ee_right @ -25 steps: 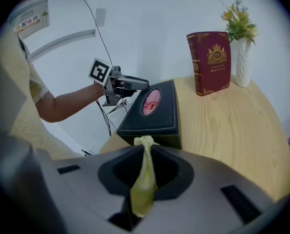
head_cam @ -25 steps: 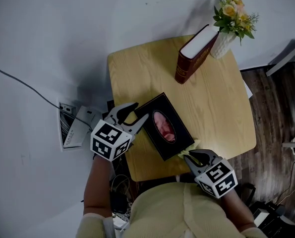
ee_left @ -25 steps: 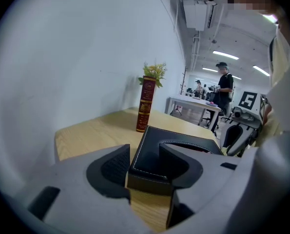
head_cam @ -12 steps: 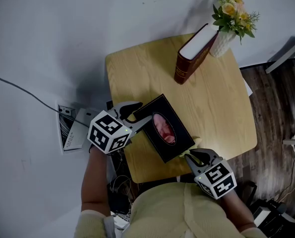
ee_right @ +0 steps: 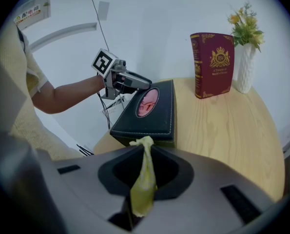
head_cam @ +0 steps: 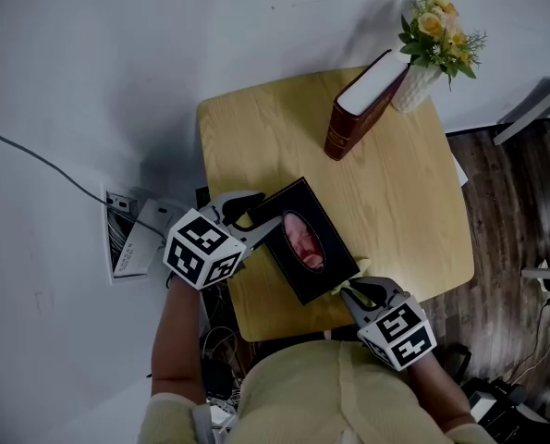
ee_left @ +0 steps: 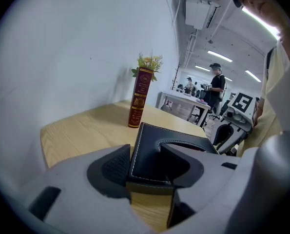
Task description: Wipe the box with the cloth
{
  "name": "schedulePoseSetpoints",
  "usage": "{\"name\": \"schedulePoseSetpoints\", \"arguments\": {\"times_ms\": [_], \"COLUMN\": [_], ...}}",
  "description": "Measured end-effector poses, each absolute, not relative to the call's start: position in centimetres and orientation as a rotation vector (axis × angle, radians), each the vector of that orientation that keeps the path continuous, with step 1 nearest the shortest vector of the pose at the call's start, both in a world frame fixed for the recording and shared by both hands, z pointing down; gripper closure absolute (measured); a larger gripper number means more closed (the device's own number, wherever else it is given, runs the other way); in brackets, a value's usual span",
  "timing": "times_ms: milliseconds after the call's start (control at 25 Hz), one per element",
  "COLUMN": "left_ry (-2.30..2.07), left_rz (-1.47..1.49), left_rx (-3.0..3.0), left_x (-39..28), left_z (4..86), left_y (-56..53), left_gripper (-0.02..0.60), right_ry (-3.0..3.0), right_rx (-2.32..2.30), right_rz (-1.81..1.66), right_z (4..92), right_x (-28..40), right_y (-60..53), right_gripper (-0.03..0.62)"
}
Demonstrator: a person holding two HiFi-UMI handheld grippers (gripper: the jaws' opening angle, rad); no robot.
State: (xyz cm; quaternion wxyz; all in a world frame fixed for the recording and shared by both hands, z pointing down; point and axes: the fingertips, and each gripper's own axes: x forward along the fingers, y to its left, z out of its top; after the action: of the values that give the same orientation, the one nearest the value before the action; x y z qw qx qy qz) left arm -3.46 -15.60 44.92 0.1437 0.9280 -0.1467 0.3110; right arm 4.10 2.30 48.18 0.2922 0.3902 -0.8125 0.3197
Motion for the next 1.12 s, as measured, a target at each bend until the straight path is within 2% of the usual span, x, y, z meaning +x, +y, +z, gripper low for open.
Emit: {"name": "schedulePoseSetpoints", "arguments": {"times_ms": [1120], "left_ry": [-1.013], "left_rz": [0.630], "left_rx": [2.508], "left_x": [-11.5], "left_z": [44.6], "left_y": [-13.4], "left_gripper": [0.377], "right_ry": [-2.182], "right_rx": [1.024], "right_rz": [0.673], "right_z": [47.7], "right_x": [5.0], "right_y": [-3.5], "right_gripper": [0.539]}}
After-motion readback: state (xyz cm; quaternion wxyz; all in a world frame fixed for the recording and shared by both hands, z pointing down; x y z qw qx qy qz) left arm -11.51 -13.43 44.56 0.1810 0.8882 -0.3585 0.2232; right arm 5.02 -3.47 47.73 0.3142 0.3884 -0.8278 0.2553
